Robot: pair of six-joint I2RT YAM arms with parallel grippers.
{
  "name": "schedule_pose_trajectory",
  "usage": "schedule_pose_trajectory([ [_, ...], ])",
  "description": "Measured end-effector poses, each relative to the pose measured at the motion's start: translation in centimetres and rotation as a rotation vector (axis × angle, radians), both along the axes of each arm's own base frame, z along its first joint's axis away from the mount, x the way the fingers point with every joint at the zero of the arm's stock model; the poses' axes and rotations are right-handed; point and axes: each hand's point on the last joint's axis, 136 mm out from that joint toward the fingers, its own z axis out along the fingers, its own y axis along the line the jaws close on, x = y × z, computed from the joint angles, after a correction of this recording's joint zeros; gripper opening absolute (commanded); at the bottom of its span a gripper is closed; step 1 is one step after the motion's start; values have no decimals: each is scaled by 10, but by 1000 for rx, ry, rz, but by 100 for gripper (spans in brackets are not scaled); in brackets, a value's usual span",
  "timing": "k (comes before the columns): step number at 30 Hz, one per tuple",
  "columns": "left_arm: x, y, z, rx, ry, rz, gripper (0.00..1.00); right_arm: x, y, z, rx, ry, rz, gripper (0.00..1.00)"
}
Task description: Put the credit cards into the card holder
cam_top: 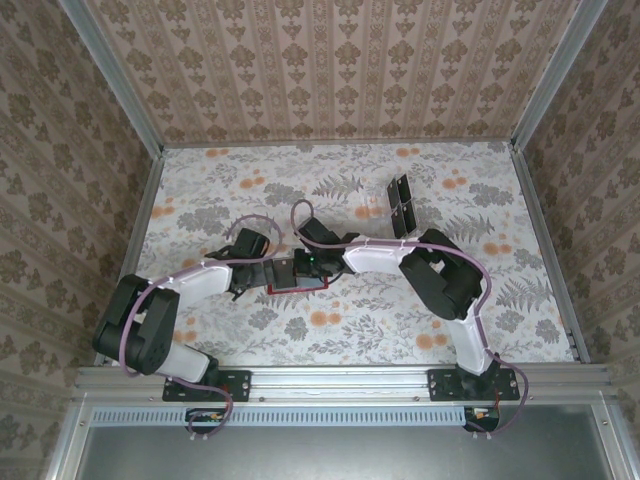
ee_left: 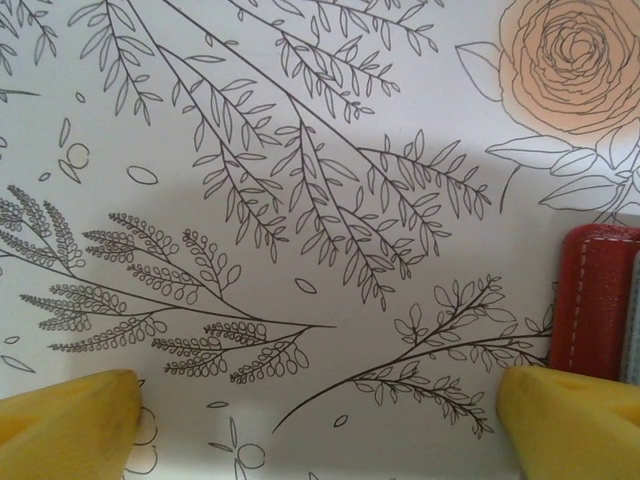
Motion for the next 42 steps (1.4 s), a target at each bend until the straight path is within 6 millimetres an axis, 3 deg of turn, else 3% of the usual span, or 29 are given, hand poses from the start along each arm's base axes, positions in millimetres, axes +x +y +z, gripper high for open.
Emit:
schedule_pose_trajectory([
  [9, 9, 21, 15, -66, -26, 81, 99, 0, -8, 28, 10, -55, 22, 3],
  [15, 8, 21, 14, -75, -16, 74, 99, 0, -9, 25, 2, -49, 25, 2],
  [24, 6, 18, 5, -81, 15, 66, 99, -1, 1, 5, -21, -25, 41, 2],
  [33, 6, 17, 3, -72, 17, 61, 99, -4, 13, 5, -12, -27, 62, 3],
  [37, 6, 15, 5, -80, 13, 58, 99, -7, 8, 13, -17, -33, 63, 20],
  [42, 12, 1, 18, -148, -29, 18, 100, -8, -9, 54, -29, -118, 55, 53],
])
